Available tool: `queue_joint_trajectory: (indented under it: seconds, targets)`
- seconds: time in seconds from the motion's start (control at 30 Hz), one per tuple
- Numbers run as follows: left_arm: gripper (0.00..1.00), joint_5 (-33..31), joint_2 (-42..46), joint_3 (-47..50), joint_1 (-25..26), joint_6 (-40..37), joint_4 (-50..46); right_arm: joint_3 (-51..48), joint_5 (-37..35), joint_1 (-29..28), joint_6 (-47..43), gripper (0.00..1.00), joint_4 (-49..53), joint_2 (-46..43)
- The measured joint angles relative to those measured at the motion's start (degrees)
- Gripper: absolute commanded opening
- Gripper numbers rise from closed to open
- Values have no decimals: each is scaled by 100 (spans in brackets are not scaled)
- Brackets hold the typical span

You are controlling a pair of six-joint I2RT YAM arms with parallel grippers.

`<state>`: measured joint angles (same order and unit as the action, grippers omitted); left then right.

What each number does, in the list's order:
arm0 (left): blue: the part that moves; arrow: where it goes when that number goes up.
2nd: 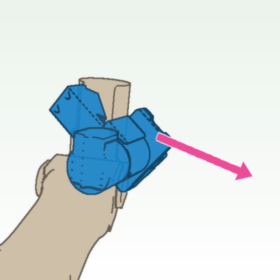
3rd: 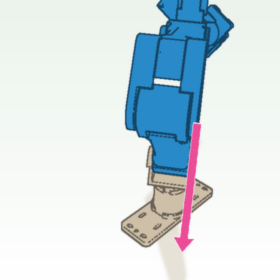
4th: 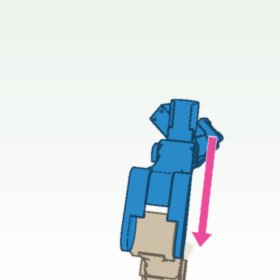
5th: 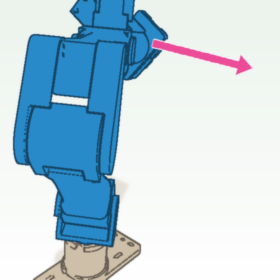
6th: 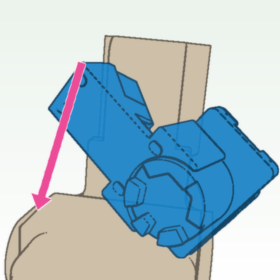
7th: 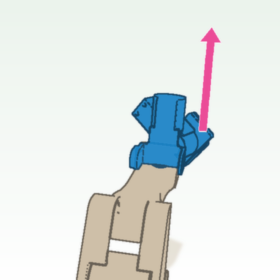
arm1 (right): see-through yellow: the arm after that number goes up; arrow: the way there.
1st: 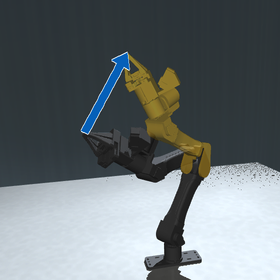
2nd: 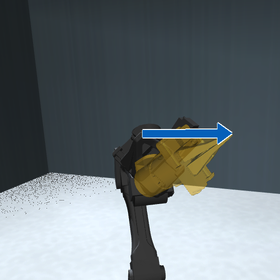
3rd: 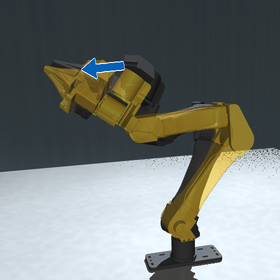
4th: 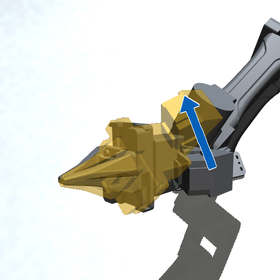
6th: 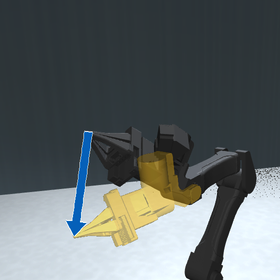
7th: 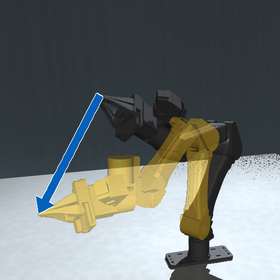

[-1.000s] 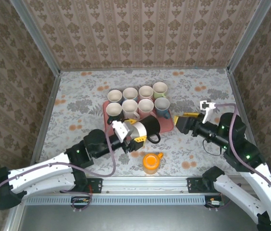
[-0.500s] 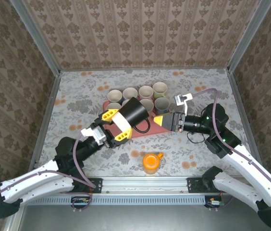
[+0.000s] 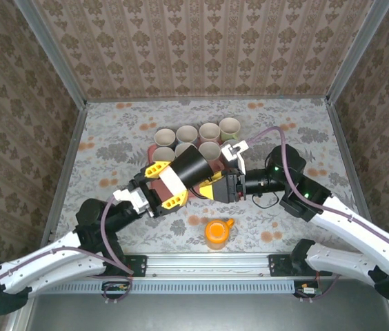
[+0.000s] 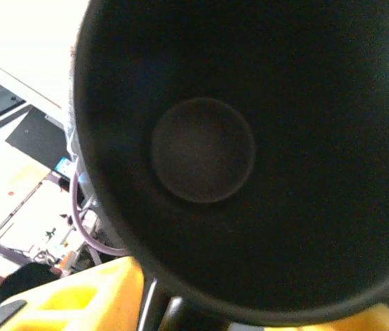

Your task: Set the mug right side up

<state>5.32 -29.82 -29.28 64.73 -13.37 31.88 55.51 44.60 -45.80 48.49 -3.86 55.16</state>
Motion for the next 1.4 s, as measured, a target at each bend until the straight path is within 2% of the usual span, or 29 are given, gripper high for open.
queue_joint_trajectory:
  seconds: [0.07, 0.13, 0.2, 0.23, 0.27, 0.3, 0.43, 0.53, 0.67, 0.73, 0.83, 0.97, 1.17, 1.4]
  targets:
    - [27, 0, 59, 44, -52, -81, -94, 4, -11, -15, 59, 19, -11, 26]
    - [38, 44, 85, 70, -76, -289, -127, 4, -22, -15, 297, 7, 55, 33]
    - [59, 85, 114, 81, -94, -420, -210, 4, -22, -22, 435, 0, 114, 31]
    - [69, 85, 129, 81, -96, -426, -236, 4, -39, -22, 437, 0, 114, 31]
    - [87, 81, 153, 81, -103, -424, -267, 4, -63, -24, 437, 0, 136, 31]
    - [100, 55, 184, 83, -103, -413, -323, 4, -83, -28, 420, 0, 192, 22]
    - [100, -48, 485, 116, -57, 76, -675, -2, -479, -15, 42, 0, 688, -92]
    - [100, -535, 962, 122, -59, 546, -1231, -4, -953, 24, -354, 0, 1163, -280]
    - [100, -1939, 1360, -221, -66, 1552, -2876, 4, -1840, 26, -1198, 0, 1952, -531]
    - [100, -2444, 1344, -540, -70, 1937, -3805, 4, -2457, 28, -1753, 0, 2369, -555]
    - [100, -2955, 1259, -1016, -72, 2424, -5064, -15, -3445, 28, -2586, 0, 2900, -435]
    - [100, -3425, 1158, -1255, -83, 2879, -6175, -507, -4448, 28, -3563, 0, 2933, -326]
    - [100, -3689, 1139, -1250, -107, 3115, -6966, -1613, -4769, 26, -4577, 0, 2457, -205]
    - [100, -3762, 1080, -1237, -107, 3167, -7156, -1687, -4784, 26, -4990, 0, 1794, 660]
